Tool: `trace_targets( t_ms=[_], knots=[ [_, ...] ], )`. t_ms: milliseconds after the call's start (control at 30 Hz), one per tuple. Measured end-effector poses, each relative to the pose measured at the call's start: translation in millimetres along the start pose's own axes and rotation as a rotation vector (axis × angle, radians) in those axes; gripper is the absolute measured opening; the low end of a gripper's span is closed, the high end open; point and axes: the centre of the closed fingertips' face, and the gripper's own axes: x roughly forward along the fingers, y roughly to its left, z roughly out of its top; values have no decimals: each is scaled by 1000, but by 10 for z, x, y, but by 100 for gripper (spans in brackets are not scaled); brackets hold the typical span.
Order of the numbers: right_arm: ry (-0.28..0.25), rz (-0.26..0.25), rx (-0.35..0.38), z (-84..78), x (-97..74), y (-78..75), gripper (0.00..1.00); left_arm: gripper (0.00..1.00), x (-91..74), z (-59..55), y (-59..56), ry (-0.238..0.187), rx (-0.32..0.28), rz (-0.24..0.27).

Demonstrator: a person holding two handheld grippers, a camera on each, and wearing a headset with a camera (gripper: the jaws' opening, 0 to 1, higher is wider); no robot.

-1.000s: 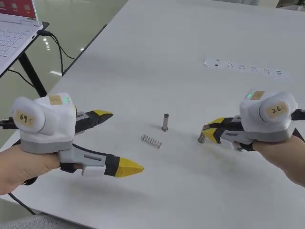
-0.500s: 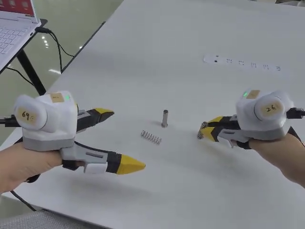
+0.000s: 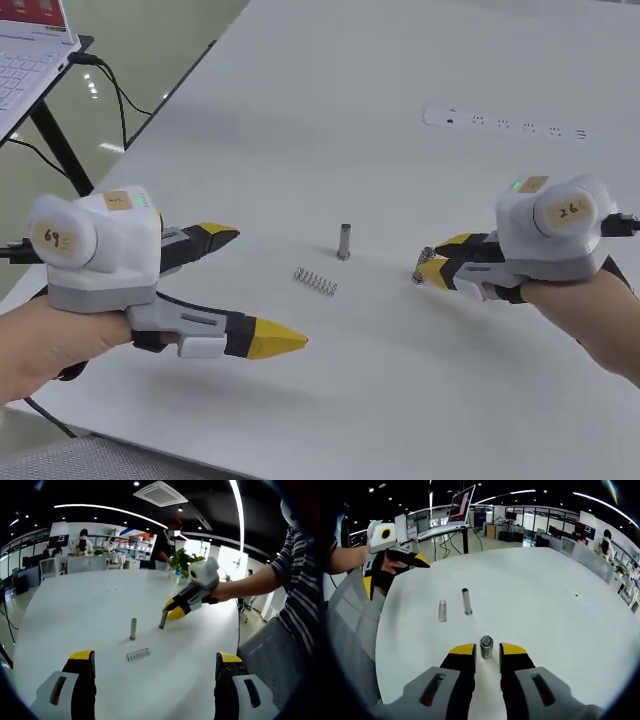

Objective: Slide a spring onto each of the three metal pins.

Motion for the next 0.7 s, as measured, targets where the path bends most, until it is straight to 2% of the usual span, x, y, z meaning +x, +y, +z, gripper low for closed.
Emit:
trace_targets(
  t_ms=[267, 600, 700],
  knots=[
    [-31, 9, 55, 68, -80, 51, 18, 98, 21, 20, 0, -4, 2, 1],
    [-113, 14, 89, 284, -230, 162, 17, 98, 26, 35, 0, -8, 1, -1],
    [-121, 22, 87, 324, -240, 204, 17, 98, 22, 25, 2, -3, 1, -1]
  ],
)
